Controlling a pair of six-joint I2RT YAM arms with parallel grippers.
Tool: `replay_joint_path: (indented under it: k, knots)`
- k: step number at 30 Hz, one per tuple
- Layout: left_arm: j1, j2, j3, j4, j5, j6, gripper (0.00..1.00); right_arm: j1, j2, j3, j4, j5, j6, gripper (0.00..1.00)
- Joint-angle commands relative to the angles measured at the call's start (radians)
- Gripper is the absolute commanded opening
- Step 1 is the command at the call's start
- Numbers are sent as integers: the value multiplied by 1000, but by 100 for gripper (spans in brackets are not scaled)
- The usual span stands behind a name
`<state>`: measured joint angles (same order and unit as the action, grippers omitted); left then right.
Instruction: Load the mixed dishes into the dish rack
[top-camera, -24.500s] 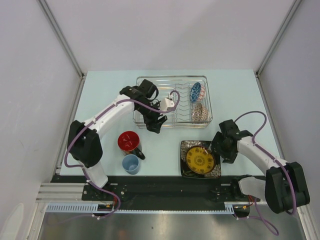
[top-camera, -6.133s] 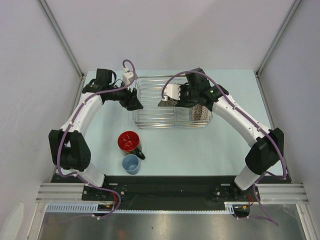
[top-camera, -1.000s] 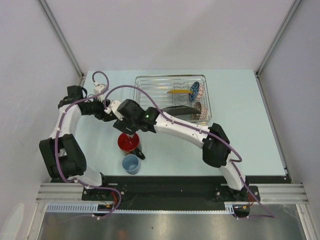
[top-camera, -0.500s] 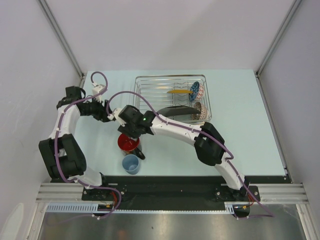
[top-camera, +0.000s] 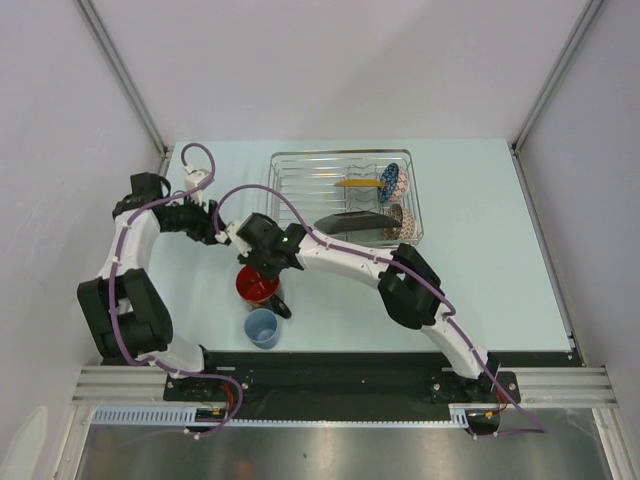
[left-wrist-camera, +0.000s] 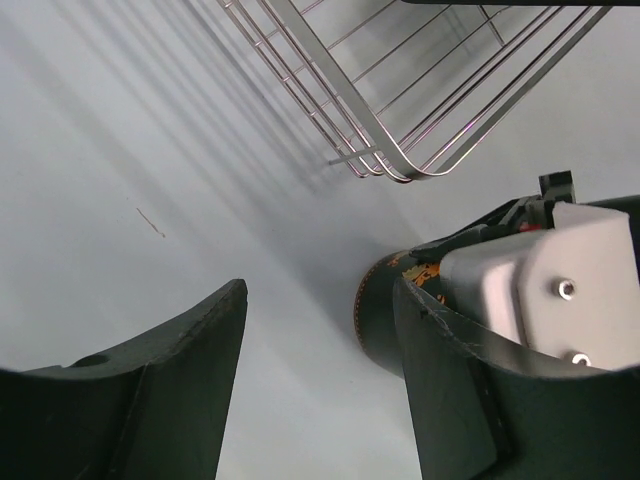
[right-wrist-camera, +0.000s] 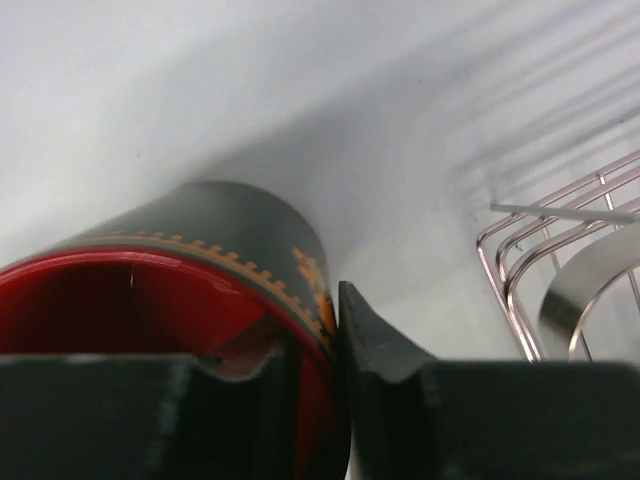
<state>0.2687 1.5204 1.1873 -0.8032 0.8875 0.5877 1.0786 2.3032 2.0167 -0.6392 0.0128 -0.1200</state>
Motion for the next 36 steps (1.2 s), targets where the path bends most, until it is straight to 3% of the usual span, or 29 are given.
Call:
replay_joint_path:
  k: [1,2,14,18,22,26,34,36]
  knots:
    - [9,-55,15,-10,42,40,66,-42,61,40,-8,-68,46,5]
    - [10,-61,17,-11,44,40,66,-49,64,48,-13,-70,49,0]
    - [9,-74,175,2,194,-140,67,-81,-85,204,-97,-16,43,0]
    - [6,-98,241,53,330,-267,84,-118,-145,307,-131,-48,68,0]
    - [0,-121,245,94,431,-337,89,-177,-212,372,-136,-102,111,0]
    - [0,-129,242,142,511,-394,92,-265,-304,324,-85,-184,183,0]
    - [0,-144,241,399,637,-725,98,-436,-447,136,111,-388,396,0]
    - [-8,-152,241,456,648,-793,99,-488,-468,84,229,-447,471,0]
